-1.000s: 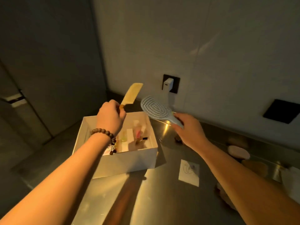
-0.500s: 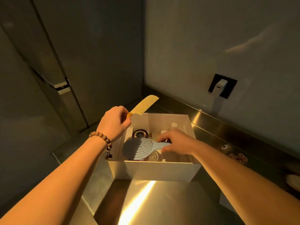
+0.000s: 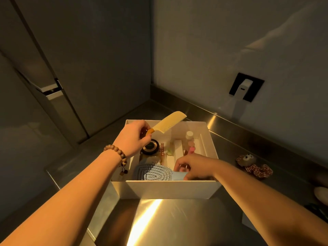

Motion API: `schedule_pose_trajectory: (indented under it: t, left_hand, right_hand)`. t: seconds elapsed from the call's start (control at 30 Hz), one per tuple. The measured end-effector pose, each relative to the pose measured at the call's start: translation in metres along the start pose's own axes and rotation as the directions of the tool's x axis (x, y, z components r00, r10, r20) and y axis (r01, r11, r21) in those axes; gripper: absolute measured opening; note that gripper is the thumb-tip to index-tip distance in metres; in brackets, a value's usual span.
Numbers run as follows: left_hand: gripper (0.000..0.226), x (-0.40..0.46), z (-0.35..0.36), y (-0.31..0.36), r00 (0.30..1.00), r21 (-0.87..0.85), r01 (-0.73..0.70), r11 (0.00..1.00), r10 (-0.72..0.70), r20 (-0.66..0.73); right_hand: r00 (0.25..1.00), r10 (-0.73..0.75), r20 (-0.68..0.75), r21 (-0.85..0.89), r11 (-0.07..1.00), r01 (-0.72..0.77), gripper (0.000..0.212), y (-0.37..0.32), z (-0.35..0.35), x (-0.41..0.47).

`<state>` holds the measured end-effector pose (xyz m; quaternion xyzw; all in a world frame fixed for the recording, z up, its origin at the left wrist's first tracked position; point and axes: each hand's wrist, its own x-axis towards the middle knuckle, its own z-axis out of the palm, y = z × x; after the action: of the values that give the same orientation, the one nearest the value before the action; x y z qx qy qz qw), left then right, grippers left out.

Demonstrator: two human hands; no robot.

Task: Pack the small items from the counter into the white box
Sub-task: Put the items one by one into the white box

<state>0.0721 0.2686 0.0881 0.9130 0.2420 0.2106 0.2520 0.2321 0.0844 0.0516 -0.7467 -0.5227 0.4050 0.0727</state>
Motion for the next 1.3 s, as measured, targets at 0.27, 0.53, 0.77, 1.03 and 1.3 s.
schedule_pose_trajectory:
  t: [0.27,0.53,0.77,1.03,1.3]
  left_hand:
    - [0.008,0.001,0.01,0.01,1.0,-0.109,-0.013,0.994,0.013,0.002]
    - [0.017,-0.004,0.009,0.028,0.997,-0.208,-0.017,0.978,0.031,0.064]
    - [0.065,0.008,-0.024,0.012,0.984,-0.112,-0.056,0.992,0.036,-0.176]
    - [0.01,0.004,-0.009,0.004,0.968,0.143,-0.015,0.99,-0.022,0.249]
    - [0.014,0.009,0.01,-0.005,0.909,0.269,0.009,0.963,-0.119,0.399]
  right_hand:
    - [0.907,0.01,-0.421,0.466,0.86,0.207,0.037,-0.044,-0.035,0.003]
    - [0.866,0.188,-0.464,0.776,0.557,0.296,0.032,-0.069,-0.042,0.013]
    - [0.919,-0.052,-0.39,0.281,0.944,0.173,0.008,-0.054,-0.054,0.002]
    - [0.957,-0.042,-0.286,0.11,0.991,0.077,0.028,-0.031,-0.029,0.019]
    - [0.942,0.045,-0.332,0.18,0.984,0.016,0.025,-0.013,-0.003,0.038]
